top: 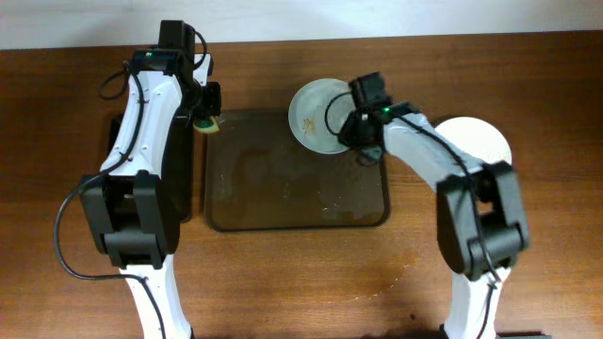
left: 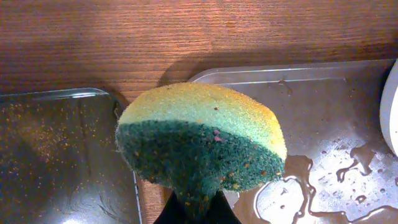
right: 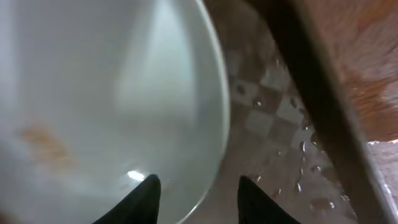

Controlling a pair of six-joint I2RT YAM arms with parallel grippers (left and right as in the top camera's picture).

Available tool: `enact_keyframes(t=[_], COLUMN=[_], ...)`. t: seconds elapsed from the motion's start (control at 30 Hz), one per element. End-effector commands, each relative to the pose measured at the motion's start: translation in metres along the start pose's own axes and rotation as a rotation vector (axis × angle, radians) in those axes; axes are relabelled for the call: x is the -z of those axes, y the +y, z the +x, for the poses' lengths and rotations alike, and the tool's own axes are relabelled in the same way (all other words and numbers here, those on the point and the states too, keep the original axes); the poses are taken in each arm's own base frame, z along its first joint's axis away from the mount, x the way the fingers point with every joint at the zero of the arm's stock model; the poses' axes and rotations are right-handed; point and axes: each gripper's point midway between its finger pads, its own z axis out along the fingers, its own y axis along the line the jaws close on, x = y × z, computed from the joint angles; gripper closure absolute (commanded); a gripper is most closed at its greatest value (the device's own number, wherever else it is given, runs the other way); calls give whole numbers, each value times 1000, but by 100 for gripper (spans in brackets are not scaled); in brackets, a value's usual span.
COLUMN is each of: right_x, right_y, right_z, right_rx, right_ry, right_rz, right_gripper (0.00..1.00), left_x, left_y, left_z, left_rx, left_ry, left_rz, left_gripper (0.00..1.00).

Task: Clean dirty plates on tray and stack at the side
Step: 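Grasp the pale blue plate with right gripper and pull it to center, then hold the pale blue plate with right gripper and scrub it with sponge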

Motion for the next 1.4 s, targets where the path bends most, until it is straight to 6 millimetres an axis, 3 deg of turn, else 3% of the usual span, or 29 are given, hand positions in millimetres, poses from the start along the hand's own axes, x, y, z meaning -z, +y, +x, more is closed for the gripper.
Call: enact_keyframes(t=[0.0,0.07,0.1,0.13,0.23,0.33,0.43,0.53,0.6,0.7,0.77,0.83,0.93,1.0,1.03,1.13,1.17,1.2,1.3,1.37], right_x=[-12,-11,-9,-5,2,12,26,27,23,11,-5,-9,-21,-26,-26,-25,-22,-20,-18,-21], right_y=[-4,-5,-6,-4,-2,11,39,53,61,76,79,81,76,74,71,55,28,22,28,37], right_z=[3,23,42,65,104,127,106,52,30,18,33,41,47,56,62,82,90,95,104,97], right_rx=[-61,-56,-13,43,103,202,358,610,784,944,991,953,726,657,597,469,251,193,200,216], right_ry=[7,98,179,260,357,409,345,137,36,-41,14,37,88,118,144,218,239,257,288,259], right_rz=[24,24,22,24,62,38,-53,-73,-87,-129,-184,-201,-183,-167,-149,-59,94,128,105,65], right_gripper=[61,68,72,82,84,81,61,40,32,28,30,36,50,71,95,96,96,96,96,70], left_x=[1,1,1,1,1,1,1,1,0,-3,-4,-4,-4,-4,-4,-4,-4,-4,-4,-4], left_y=[-2,-2,-2,-2,-2,-2,-2,-2,-2,-2,-2,-2,-4,-5,-5,-5,-5,-5,-5,-6], left_z=[-1,-1,-1,-1,0,2,2,3,3,4,5,5,6,6,5,5,5,5,5,5], left_rx=[8,8,8,8,8,8,8,9,8,9,10,10,5,3,3,3,3,3,3,3], left_ry=[-3,-3,-3,-3,1,8,11,12,13,21,27,27,28,28,27,27,27,27,27,27], left_rz=[9,9,9,9,9,9,9,9,9,9,8,8,10,10,10,10,10,10,10,10], left_gripper=[99,99,99,99,99,99,99,99,99,99,99,99,99,99,99,99,99,99,99,99])
